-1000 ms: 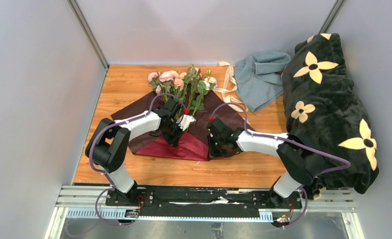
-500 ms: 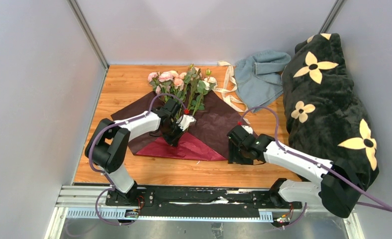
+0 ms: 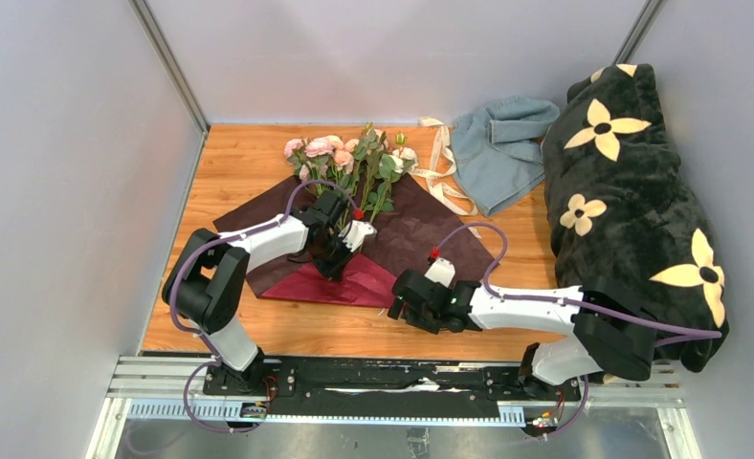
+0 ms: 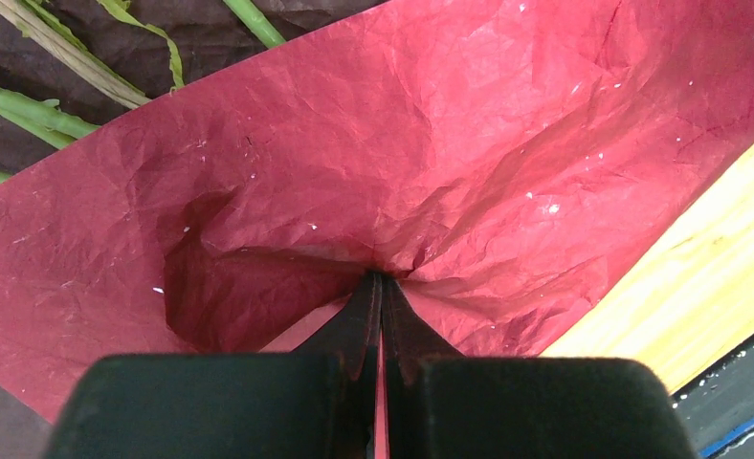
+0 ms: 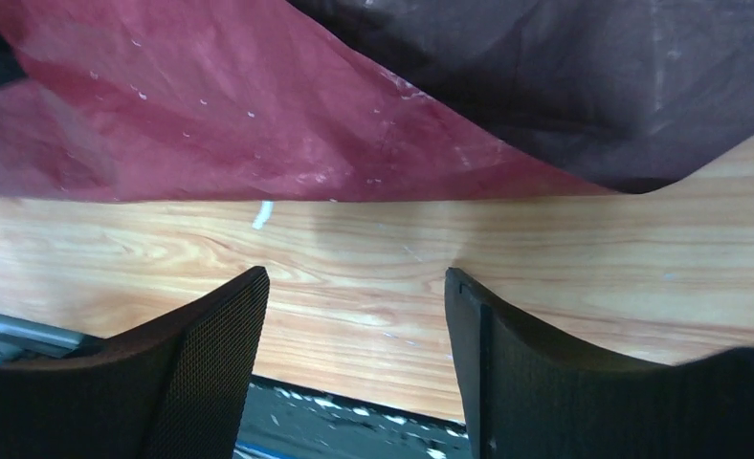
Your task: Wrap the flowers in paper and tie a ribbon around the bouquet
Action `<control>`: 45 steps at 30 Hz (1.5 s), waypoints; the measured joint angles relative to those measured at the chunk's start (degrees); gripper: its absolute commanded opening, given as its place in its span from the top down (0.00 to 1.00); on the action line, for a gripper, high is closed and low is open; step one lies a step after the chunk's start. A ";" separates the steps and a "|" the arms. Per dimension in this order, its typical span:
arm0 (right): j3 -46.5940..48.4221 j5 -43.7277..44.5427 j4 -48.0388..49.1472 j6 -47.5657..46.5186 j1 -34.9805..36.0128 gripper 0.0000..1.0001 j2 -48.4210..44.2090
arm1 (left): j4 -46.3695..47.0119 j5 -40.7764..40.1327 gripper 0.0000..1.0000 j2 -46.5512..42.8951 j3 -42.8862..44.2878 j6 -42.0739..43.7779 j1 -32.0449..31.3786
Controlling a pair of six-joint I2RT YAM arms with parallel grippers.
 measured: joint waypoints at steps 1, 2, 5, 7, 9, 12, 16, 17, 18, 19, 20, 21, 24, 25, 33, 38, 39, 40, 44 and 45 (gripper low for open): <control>0.04 1.20 0.59 2.03 0.83 0.29 0.59 | 0.00 -0.02 0.99 -0.02 0.00 0.02 0.00; 0.15 2.12 1.01 3.82 1.44 0.29 0.83 | 0.02 -0.02 0.99 -0.02 0.00 0.00 0.00; 0.26 6.60 0.92 12.13 3.89 0.33 1.60 | 0.15 -0.04 0.99 -0.17 -0.13 0.02 0.00; 0.24 8.92 -0.15 17.20 4.55 0.36 1.73 | 0.33 -0.07 0.99 -0.35 -0.33 0.02 -0.04; 0.24 11.41 -1.09 22.40 4.87 0.39 2.25 | 0.39 -0.09 0.99 -0.42 -0.37 0.02 -0.04; 1.81 15.37 -1.90 27.87 4.94 0.40 4.70 | 0.42 -0.11 0.99 -0.48 -0.42 0.02 -0.04; 4.11 18.03 -1.60 31.28 4.94 0.50 8.02 | 0.44 -0.33 0.99 -0.83 -0.70 0.07 -0.04; 4.07 18.38 -1.55 32.17 4.94 0.55 8.22 | 0.44 -0.42 0.99 -0.96 -0.85 0.09 -0.04; 3.89 18.69 -1.55 32.89 4.94 0.61 8.26 | 0.46 -0.44 0.99 -1.14 -1.03 0.11 -0.04; 3.61 18.88 -1.57 33.48 4.94 0.68 8.26 | 0.44 -0.44 0.99 -1.22 -1.16 0.17 -0.04; 3.37 19.08 -1.66 33.88 4.94 0.75 8.33 | 0.46 -0.44 0.99 -1.29 -1.18 0.24 -0.04; 3.30 19.17 -1.97 34.05 4.85 0.81 8.44 | 0.46 -0.44 0.98 -1.31 -1.18 0.26 -0.04; 3.15 19.69 -2.56 33.83 4.42 0.92 8.92 | 0.44 -0.42 0.98 -1.33 -1.18 0.28 -0.04; 3.13 19.93 -2.64 33.42 4.31 0.95 8.98 | 0.44 -0.42 0.98 -1.36 -1.18 0.26 -0.04; 7.82 23.98 -8.20 17.38 3.74 1.00 10.64 | 0.90 -0.44 0.96 -1.62 -0.37 0.17 -0.31; 14.97 28.20 -13.51 2.10 3.80 1.00 11.78 | 1.90 -0.83 0.96 -0.42 0.31 -0.11 -0.31; 16.33 29.57 -14.27 -1.92 4.22 1.00 11.80 | 2.08 -0.83 0.96 0.20 0.61 -0.22 -0.31; 17.40 30.75 -14.71 -5.60 4.48 1.00 11.82 | 2.25 -0.74 0.96 0.94 0.96 -0.26 -0.31; 21.29 34.47 -14.64 -20.74 6.03 1.00 12.76 | 1.66 -0.57 0.94 2.32 2.49 -0.59 -0.31; 21.77 35.32 -13.94 -24.72 6.29 1.00 13.03 | 1.40 -0.52 0.93 2.60 2.89 -0.61 -0.31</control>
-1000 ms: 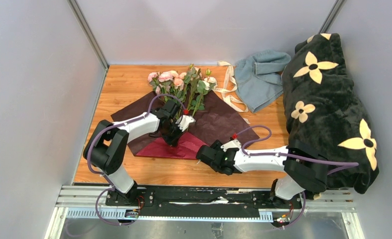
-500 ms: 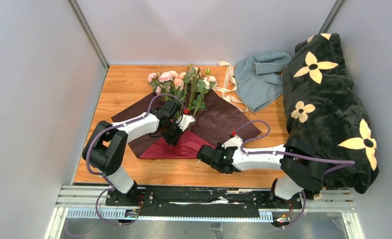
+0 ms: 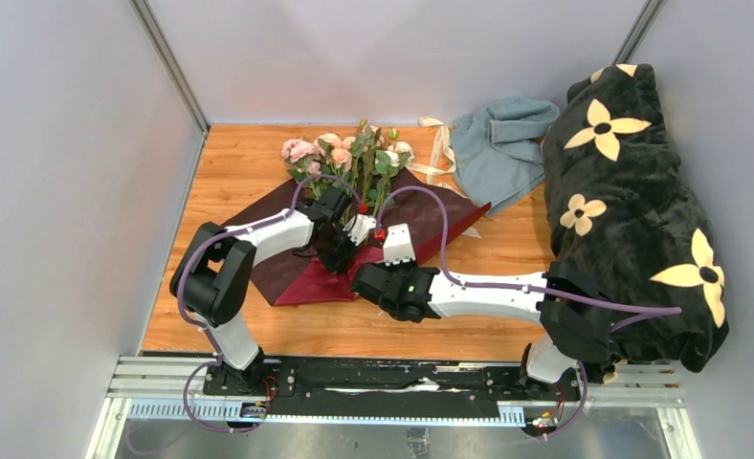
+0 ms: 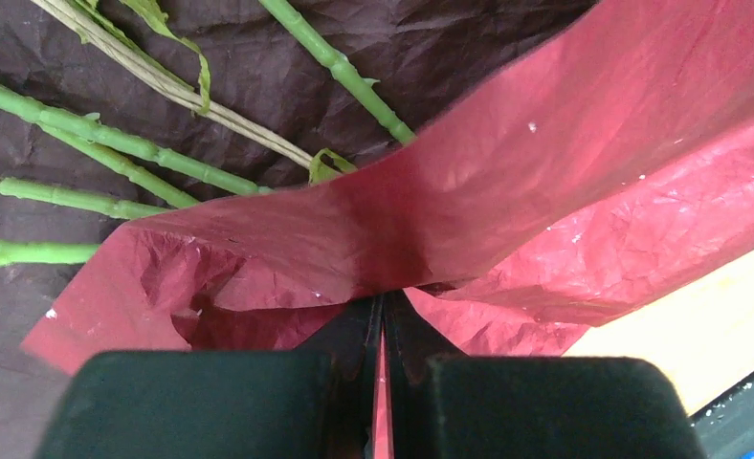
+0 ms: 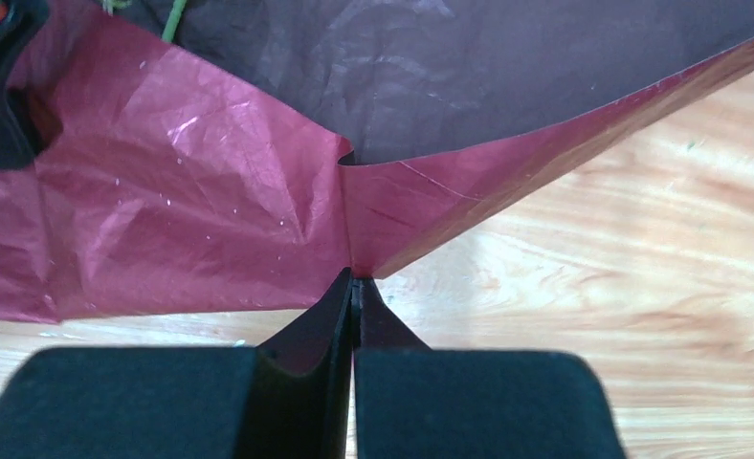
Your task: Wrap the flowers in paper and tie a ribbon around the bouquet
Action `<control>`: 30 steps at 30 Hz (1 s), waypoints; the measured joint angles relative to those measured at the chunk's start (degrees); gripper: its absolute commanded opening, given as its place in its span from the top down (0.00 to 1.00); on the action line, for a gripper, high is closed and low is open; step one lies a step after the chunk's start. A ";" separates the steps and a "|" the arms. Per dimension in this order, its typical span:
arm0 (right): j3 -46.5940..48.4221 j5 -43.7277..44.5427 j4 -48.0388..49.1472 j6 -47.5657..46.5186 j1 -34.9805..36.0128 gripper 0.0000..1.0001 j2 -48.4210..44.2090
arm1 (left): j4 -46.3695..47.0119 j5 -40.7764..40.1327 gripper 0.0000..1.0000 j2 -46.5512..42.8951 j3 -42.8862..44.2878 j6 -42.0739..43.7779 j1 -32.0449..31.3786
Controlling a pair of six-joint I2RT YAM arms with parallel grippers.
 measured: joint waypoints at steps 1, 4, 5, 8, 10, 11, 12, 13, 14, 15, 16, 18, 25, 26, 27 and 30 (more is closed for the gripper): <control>0.11 0.48 0.72 -3.26 0.11 1.00 0.17 | -0.26 0.11 0.91 0.28 0.42 0.00 0.00; -0.17 0.70 2.03 -8.98 0.17 1.00 0.20 | -1.16 1.14 0.85 1.29 1.90 0.42 0.00; -0.50 0.68 2.67 -10.40 0.17 1.00 0.15 | -1.44 1.90 0.84 1.33 2.23 0.68 0.00; -1.92 0.11 4.17 -13.40 0.13 1.00 0.15 | -2.58 4.96 0.80 1.33 3.45 1.57 -0.02; -2.60 -0.15 4.96 -15.02 0.13 1.00 0.15 | -3.21 7.93 0.79 1.33 4.66 2.32 -0.11; -2.73 -0.20 5.20 -15.61 0.13 1.00 0.15 | -3.39 9.31 0.79 1.33 5.27 2.80 -0.22; -2.89 -0.33 5.73 -16.11 0.13 1.00 0.15 | -3.45 10.45 0.79 1.36 5.79 3.06 -0.35; -3.08 -0.50 6.38 -16.41 0.09 1.00 0.15 | -3.61 11.45 0.79 1.60 6.56 3.23 -0.46; -3.32 -0.85 6.99 -16.76 0.07 1.00 0.15 | -3.78 12.28 0.79 2.29 7.58 3.28 -0.59; -3.63 -1.20 7.58 -17.05 0.07 1.00 0.15 | -4.13 12.81 0.79 3.45 8.92 3.32 -0.66; -3.98 -1.53 8.26 -17.35 0.07 1.00 0.15 | -4.42 13.31 0.78 4.92 10.27 3.30 -0.70; -4.94 -2.34 9.75 -18.16 0.07 1.00 0.15 | -4.55 14.14 0.78 8.31 12.85 3.23 -0.74; -8.24 -4.46 14.10 -23.47 0.17 1.00 -1.51 | -6.03 14.84 0.78 15.43 18.14 0.70 -0.76; -8.44 -4.50 14.84 -24.50 0.31 1.00 -1.90 | -6.19 14.45 0.78 15.72 18.49 0.33 -0.79; -8.72 -4.72 16.33 -26.29 0.59 1.00 -2.40 | -6.34 14.32 0.78 15.96 18.73 -0.02 -0.79; -9.20 -6.21 21.29 -32.26 1.86 1.00 -2.91 | -6.78 14.10 0.78 16.46 19.30 -1.20 -0.79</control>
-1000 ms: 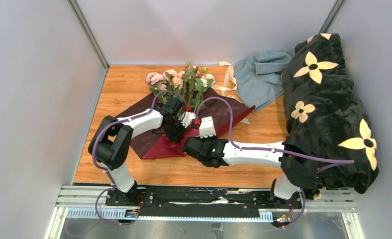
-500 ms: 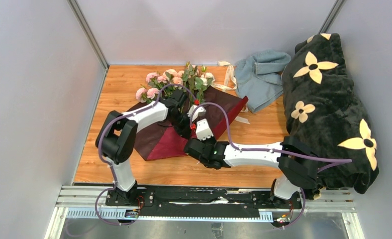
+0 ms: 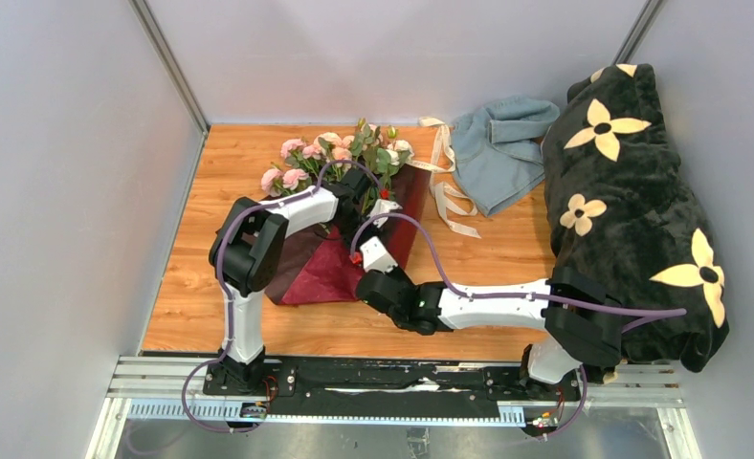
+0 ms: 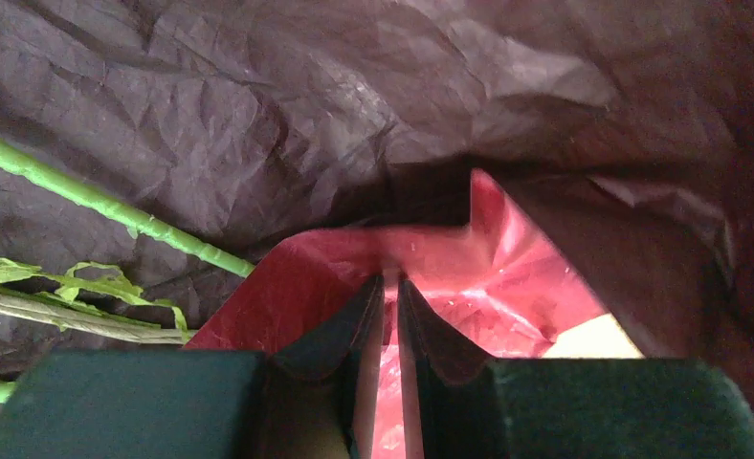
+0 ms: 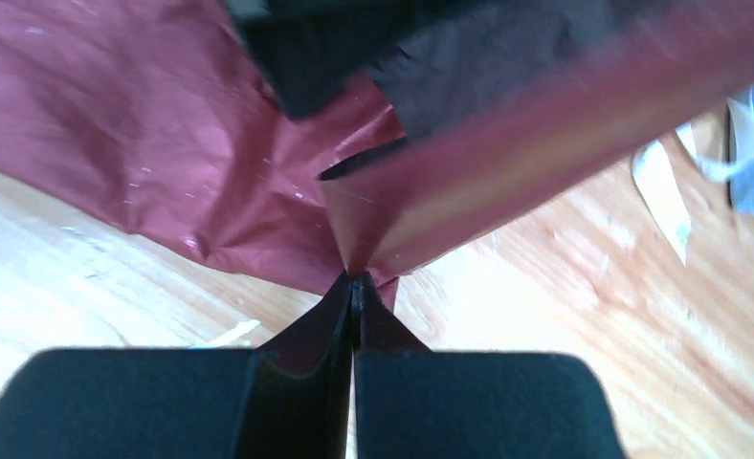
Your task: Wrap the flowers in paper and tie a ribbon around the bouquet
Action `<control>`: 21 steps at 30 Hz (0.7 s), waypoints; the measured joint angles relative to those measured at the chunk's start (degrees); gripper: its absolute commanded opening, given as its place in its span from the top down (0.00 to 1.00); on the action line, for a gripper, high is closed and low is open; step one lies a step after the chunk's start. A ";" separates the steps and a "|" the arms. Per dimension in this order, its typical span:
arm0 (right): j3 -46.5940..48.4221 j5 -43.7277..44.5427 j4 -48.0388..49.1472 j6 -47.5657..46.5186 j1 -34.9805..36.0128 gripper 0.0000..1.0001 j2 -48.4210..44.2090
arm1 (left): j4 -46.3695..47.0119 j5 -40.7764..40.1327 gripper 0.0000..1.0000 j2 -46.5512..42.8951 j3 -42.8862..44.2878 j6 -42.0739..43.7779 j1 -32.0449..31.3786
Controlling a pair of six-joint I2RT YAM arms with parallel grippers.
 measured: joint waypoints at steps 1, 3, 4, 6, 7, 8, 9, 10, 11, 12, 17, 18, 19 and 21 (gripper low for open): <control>-0.13 -1.07 2.21 -2.78 0.42 1.00 0.07 | -0.04 0.04 0.78 0.15 0.15 -0.48 0.00; -0.44 -3.04 6.05 -7.56 0.76 1.00 0.09 | -0.07 0.17 0.79 0.31 0.24 -1.03 0.00; -0.76 -4.33 8.22 -9.79 0.83 1.00 0.09 | -0.04 0.24 0.79 0.33 0.24 -1.22 0.02; -1.62 -6.99 12.48 -14.43 0.83 1.00 0.09 | -0.02 0.52 0.79 0.35 0.22 -1.49 0.11; -2.29 -9.01 15.12 -17.33 0.83 1.00 0.17 | 0.02 0.94 0.79 0.42 0.22 -1.68 0.31; -2.51 -9.84 16.26 -18.49 0.83 1.00 0.35 | 0.04 1.27 0.78 0.44 0.20 -1.84 0.50; -2.71 -11.17 17.92 -20.26 0.83 1.00 0.87 | 0.11 2.12 0.77 0.52 0.11 -2.03 0.98; -2.78 -12.35 19.41 -21.70 0.83 1.00 1.68 | 0.15 3.48 0.76 0.68 0.07 -2.25 1.62; -2.80 -13.11 20.15 -22.51 0.83 1.00 2.27 | 0.20 4.17 0.71 0.76 0.02 -2.32 1.92; -2.93 -13.73 21.00 -23.21 0.83 1.00 2.97 | 0.20 5.33 0.66 0.81 -0.07 -2.49 2.60; -3.39 -17.09 23.26 -25.83 0.81 1.00 8.09 | 1.27 10.23 0.43 0.74 -0.17 -3.67 6.10; -3.37 -17.46 23.37 -26.16 0.81 1.00 9.16 | 1.07 10.93 0.41 0.72 0.13 -3.89 6.82; -3.37 -17.97 23.32 -26.47 0.79 1.00 9.99 | 0.87 11.26 0.39 0.72 0.55 -4.04 7.34; -3.28 -18.64 23.21 -27.08 0.79 1.00 11.21 | -0.22 11.78 0.37 0.72 2.38 -4.39 8.87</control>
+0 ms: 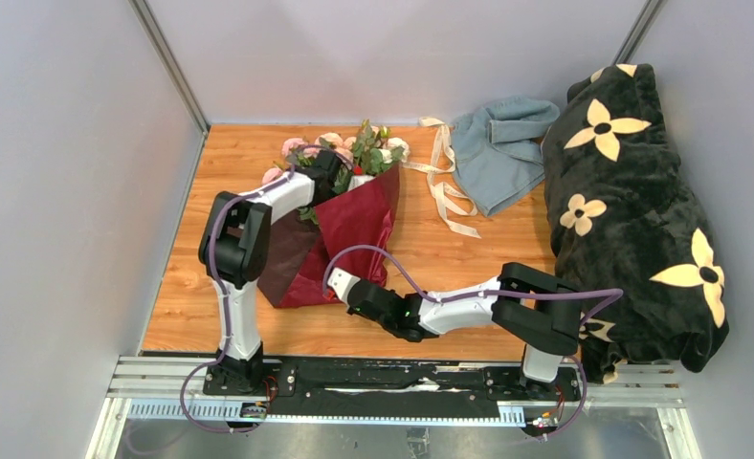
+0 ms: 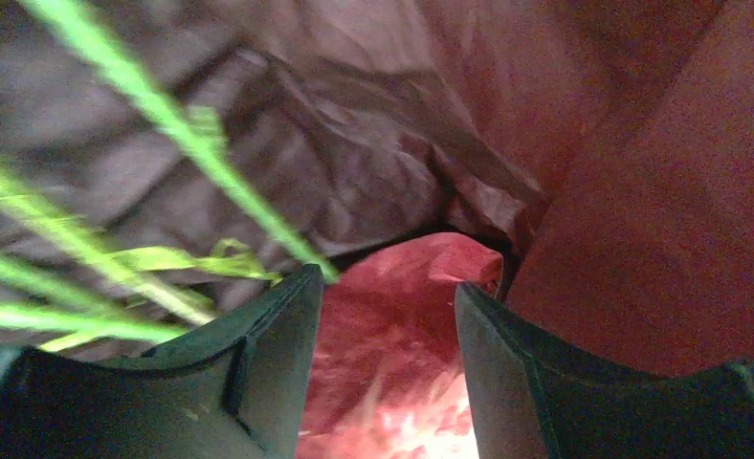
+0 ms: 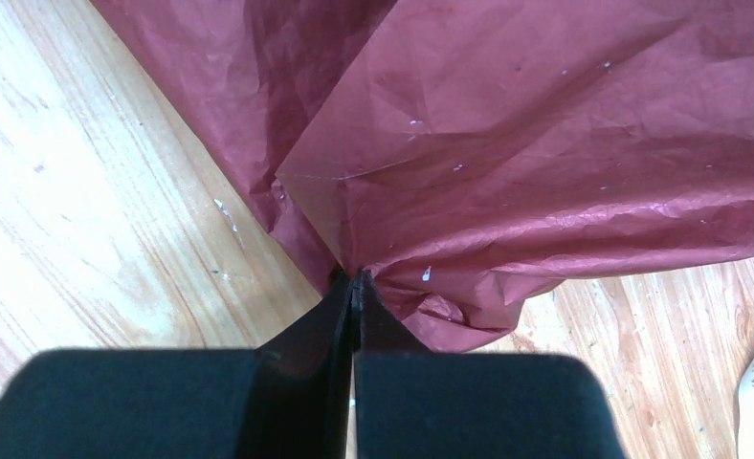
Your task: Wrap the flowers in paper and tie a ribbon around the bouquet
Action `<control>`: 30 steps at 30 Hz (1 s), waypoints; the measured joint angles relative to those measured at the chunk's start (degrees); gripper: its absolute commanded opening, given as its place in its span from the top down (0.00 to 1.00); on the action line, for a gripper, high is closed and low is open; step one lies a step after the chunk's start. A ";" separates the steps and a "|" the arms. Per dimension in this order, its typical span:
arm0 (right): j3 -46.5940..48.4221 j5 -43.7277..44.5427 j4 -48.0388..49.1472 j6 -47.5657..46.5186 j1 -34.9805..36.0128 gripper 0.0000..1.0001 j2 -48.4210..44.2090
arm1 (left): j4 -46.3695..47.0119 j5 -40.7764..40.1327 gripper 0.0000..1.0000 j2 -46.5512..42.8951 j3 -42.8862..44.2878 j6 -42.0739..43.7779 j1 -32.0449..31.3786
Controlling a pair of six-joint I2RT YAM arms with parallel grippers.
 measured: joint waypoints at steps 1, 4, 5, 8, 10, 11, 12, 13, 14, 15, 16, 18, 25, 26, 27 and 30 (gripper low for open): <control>0.04 -0.17 -0.02 -0.11 0.00 1.00 0.26 | -0.59 0.20 0.35 -0.07 1.03 -0.11 0.81; 0.31 -0.81 -0.20 -0.33 -0.07 1.00 0.50 | -2.08 0.42 0.30 -1.36 4.59 -0.48 5.27; 0.37 -1.05 -0.20 -0.35 -0.07 1.00 0.50 | -2.56 0.44 0.29 -2.23 5.29 -0.50 7.02; 0.50 -1.31 -0.39 -0.42 -0.07 1.00 0.52 | -3.93 0.79 0.25 -5.86 6.05 -0.48 12.44; 0.72 -1.53 -0.63 -0.55 -0.07 1.00 0.66 | -5.11 0.87 0.24 -8.63 6.05 -0.37 15.67; 0.94 -1.66 -0.74 -0.74 -0.07 1.00 0.87 | -5.92 0.92 0.23 -10.60 6.03 -0.28 17.55; 1.07 -1.70 -0.76 -0.92 -0.07 1.00 1.07 | -6.36 0.94 0.22 -11.80 6.03 -0.24 18.49; 1.36 -1.79 -0.85 -1.20 -0.07 1.00 1.27 | -6.88 1.22 0.22 -13.22 6.03 -0.24 19.47; 1.57 -1.97 -0.90 -1.42 -0.07 1.00 1.44 | -7.37 1.66 0.21 -14.49 5.95 -0.26 20.15; 1.79 -2.10 -0.90 -1.57 -0.07 1.00 1.62 | -7.85 2.16 0.21 -15.74 5.79 -0.31 20.65; 1.88 -2.12 -0.92 -1.73 -0.07 1.00 1.70 | -8.04 2.67 0.20 -16.61 5.57 -0.37 21.05; 1.88 -2.14 -0.92 -2.03 -0.07 1.00 1.70 | -8.39 4.31 0.20 -18.10 4.48 -0.42 21.86; 1.90 -2.14 -0.96 -3.02 -0.07 1.00 1.70 | -11.80 8.85 0.20 -18.71 -0.87 -0.46 23.06; 1.90 -2.14 -0.96 -3.04 -0.07 1.00 1.70 | -12.37 10.12 0.19 -18.51 -0.96 -0.48 23.39; 1.90 -2.14 -0.96 -3.10 -0.07 1.00 1.70 | -12.57 11.28 0.19 -18.51 -0.96 -0.59 23.82; 1.90 -2.14 -1.01 -3.21 -0.07 1.00 1.73 | -12.85 14.58 0.14 -19.10 -0.92 -0.83 26.32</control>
